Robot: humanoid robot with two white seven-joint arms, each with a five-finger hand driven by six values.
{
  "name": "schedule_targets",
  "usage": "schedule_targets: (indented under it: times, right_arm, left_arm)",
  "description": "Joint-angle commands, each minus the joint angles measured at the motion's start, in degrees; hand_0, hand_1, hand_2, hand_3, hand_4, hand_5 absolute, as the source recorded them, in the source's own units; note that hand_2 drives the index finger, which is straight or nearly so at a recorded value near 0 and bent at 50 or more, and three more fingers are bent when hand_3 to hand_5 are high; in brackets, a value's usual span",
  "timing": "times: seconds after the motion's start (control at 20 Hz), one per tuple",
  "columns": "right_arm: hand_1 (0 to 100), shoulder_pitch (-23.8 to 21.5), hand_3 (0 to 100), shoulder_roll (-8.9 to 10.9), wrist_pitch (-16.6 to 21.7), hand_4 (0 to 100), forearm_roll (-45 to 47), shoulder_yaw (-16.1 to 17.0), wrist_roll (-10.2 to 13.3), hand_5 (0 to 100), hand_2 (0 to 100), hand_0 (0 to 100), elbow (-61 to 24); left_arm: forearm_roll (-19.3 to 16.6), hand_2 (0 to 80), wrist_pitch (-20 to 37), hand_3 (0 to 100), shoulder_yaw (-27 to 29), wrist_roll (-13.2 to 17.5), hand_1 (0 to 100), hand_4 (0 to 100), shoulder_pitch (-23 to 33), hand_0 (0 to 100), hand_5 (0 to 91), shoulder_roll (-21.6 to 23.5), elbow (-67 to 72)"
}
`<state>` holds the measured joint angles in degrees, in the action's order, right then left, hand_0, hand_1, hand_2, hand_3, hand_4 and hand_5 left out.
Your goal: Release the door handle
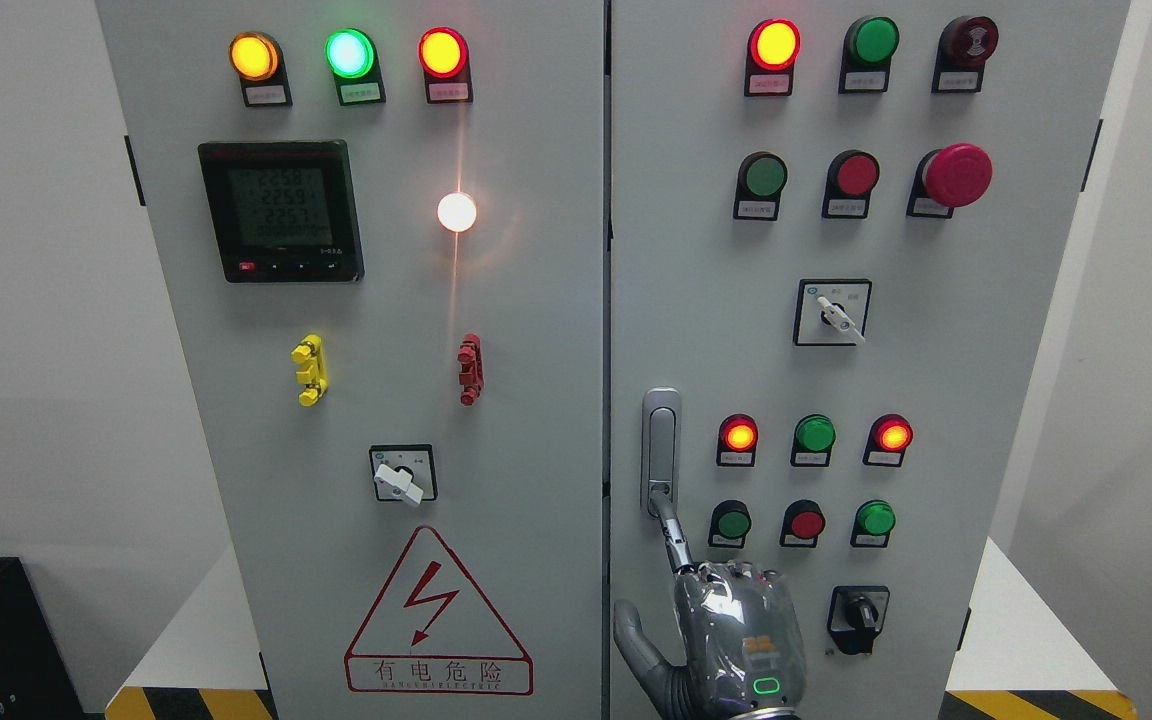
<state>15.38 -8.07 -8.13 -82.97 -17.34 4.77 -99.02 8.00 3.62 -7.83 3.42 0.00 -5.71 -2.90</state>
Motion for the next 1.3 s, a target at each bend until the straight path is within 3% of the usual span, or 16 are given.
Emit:
schedule_targets:
  times: [0.0, 1.25]
  right_arm:
    - [31, -0.08, 100, -0.01, -0.04, 100, 0.0, 0.02, -0.03, 100, 0, 52, 0.94]
    - [31, -0.52, 100, -0.01, -0.13, 100, -0.09, 0.02, -0.03, 100, 1, 53, 1.02]
  left_arm:
    - [0.0, 0.0, -0.02, 0, 0.0, 0.0, 56, 0, 1.14, 12, 0.0, 0.0, 0.0]
    - [0.0, 0.0, -0.02, 0, 0.0, 0.0, 56, 0, 1.14, 12, 0.0, 0.0, 0.0]
